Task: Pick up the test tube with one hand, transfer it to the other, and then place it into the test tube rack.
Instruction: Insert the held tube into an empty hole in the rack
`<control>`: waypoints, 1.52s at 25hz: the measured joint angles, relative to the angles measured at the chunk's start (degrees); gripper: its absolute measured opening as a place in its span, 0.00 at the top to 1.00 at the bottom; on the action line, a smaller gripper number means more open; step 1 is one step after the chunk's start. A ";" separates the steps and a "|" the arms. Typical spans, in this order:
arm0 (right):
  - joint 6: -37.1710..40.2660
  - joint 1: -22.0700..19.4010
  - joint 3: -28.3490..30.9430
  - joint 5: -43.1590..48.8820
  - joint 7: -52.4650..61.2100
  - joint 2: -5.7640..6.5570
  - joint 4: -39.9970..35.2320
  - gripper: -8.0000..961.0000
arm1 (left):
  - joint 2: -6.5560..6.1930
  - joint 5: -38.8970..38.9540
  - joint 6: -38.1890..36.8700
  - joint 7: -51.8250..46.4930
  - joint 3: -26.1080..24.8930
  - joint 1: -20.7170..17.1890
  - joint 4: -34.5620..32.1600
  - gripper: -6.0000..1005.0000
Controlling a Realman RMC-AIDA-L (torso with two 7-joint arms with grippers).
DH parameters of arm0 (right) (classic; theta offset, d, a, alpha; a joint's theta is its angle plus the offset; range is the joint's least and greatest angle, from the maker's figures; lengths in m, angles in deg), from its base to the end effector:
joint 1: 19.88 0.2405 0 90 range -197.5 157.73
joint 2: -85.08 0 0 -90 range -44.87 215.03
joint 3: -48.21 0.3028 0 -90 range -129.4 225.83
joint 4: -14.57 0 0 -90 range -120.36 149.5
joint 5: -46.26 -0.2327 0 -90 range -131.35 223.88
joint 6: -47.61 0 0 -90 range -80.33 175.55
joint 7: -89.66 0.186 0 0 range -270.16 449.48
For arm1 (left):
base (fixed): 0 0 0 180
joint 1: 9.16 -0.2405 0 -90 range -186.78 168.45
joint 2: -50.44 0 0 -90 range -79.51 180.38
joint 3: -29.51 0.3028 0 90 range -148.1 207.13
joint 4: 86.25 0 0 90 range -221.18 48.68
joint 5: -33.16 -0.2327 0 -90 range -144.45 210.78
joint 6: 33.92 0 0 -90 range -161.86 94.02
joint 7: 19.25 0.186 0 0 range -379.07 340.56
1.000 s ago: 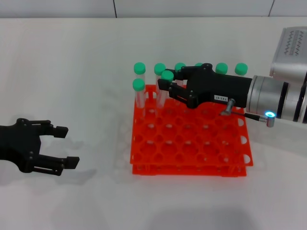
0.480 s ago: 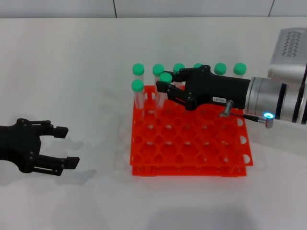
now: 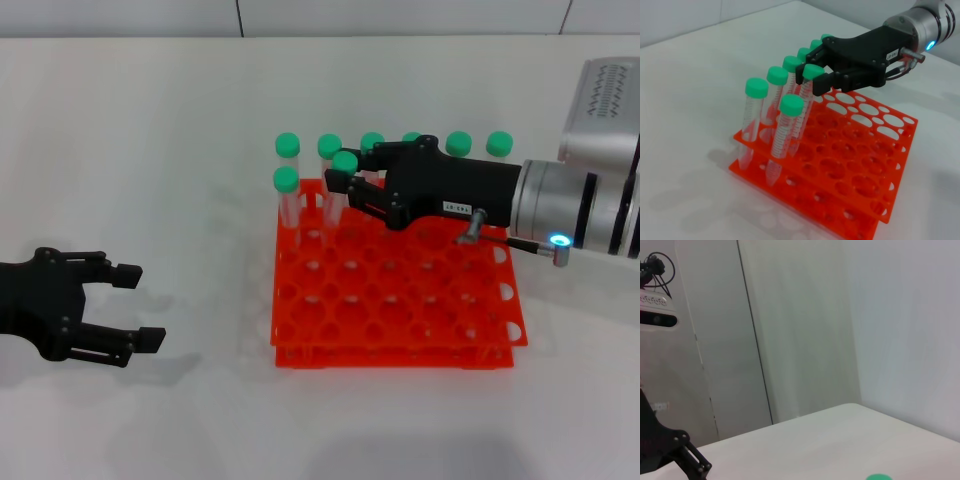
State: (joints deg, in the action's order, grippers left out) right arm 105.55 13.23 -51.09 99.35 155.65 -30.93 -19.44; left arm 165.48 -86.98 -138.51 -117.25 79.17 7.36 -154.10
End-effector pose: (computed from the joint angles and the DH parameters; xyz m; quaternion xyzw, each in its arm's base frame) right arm 0.2024 0.4186 -0.1397 -0.9305 0.1448 0.2937 0.1642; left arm -0.3261 0.3116 0.0207 -0.9637 -0.2398 -0.0844 0.0814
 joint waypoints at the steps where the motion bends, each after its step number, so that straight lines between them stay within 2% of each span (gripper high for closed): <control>1: 0.00 0.10 -0.01 0.00 0.10 0.00 0.00 0.72 | 0.00 0.00 0.00 0.00 0.00 0.00 0.00 0.11; 38: -0.91 1.04 -0.63 0.00 0.53 0.09 0.00 0.72 | 0.00 0.01 0.09 0.62 0.00 0.07 0.00 0.11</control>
State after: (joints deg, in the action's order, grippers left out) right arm 104.64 14.27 -51.72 99.35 156.18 -30.84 -19.44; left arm 165.48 -86.98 -138.42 -116.64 79.17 7.43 -154.10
